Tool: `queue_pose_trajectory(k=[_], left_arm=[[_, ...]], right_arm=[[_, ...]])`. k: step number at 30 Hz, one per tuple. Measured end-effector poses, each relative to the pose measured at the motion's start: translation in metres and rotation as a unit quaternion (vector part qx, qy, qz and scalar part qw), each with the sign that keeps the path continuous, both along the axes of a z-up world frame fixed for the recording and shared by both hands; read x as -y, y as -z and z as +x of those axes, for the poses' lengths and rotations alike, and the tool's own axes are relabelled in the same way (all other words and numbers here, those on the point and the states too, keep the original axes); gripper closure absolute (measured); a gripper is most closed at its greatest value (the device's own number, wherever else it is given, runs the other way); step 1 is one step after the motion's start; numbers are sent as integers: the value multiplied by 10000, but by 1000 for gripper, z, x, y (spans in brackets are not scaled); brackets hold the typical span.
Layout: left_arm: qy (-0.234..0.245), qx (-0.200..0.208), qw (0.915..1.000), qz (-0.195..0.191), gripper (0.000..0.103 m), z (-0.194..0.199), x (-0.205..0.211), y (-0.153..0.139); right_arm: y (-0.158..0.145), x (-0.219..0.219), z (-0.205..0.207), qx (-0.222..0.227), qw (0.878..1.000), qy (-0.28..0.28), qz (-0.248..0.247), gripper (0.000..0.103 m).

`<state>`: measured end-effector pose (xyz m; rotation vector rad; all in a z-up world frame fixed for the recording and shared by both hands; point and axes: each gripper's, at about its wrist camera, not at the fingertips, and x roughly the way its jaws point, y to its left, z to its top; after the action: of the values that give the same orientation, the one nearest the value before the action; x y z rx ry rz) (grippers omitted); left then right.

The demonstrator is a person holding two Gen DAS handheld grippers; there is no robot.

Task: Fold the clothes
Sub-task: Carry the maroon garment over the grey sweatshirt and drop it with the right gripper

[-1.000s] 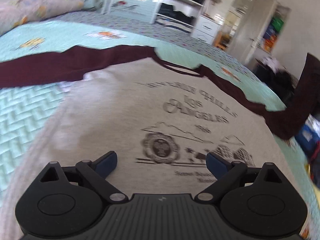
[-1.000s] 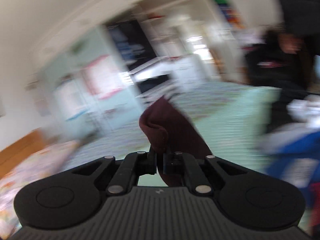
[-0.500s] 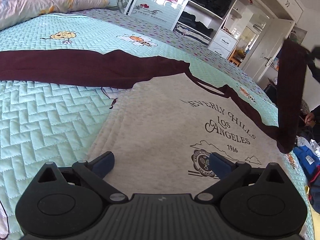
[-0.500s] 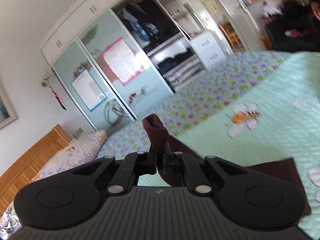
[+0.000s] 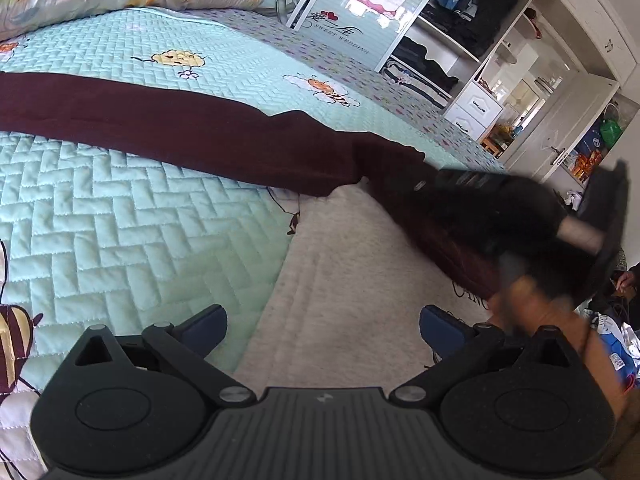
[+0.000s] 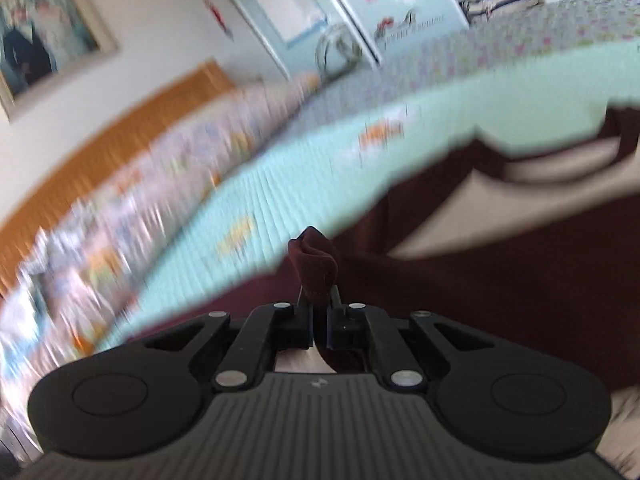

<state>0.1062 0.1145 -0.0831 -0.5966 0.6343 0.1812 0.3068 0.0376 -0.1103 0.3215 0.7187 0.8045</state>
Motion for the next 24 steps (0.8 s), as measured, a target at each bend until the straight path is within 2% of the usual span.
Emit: queue_pose_trajectory(k=[5, 8, 9, 12, 15, 17, 19, 20, 21, 24], left_arm=[[0, -24, 10000, 0, 1, 3, 0, 3], [43, -38, 10000, 44, 1, 5, 3, 5], [58, -39, 10000, 52, 1, 6, 3, 5], [62, -31, 9999, 72, 1, 6, 5, 5], [42, -10, 10000, 35, 1, 6, 5, 5], [29, 5, 10000, 16, 1, 6, 4, 5], [20, 10, 10000, 6, 1, 7, 4, 6], [19, 13, 10000, 5, 1, 7, 4, 6], [17, 18, 10000, -1, 1, 7, 4, 6], [-5, 53, 10000, -47, 1, 6, 2, 7]], right_arm=[[11, -4, -14, 351, 9988, -29, -332, 96], [9, -8, -3, 643, 9961, -163, -580, 96], [7, -7, 1, 686, 9962, -141, -511, 96], [-8, 8, 12, 805, 9965, 183, -106, 96], [-39, 31, 21, 1238, 9894, 737, 186, 96], [-57, 34, 20, 1696, 9817, 857, 132, 95], [-59, 21, 19, 1921, 9790, 680, -65, 92], [-54, 10, 19, 1905, 9801, 525, -179, 91], [-42, -3, 21, 1701, 9845, 309, -282, 91], [6, -33, 28, 561, 9978, -151, -322, 82]])
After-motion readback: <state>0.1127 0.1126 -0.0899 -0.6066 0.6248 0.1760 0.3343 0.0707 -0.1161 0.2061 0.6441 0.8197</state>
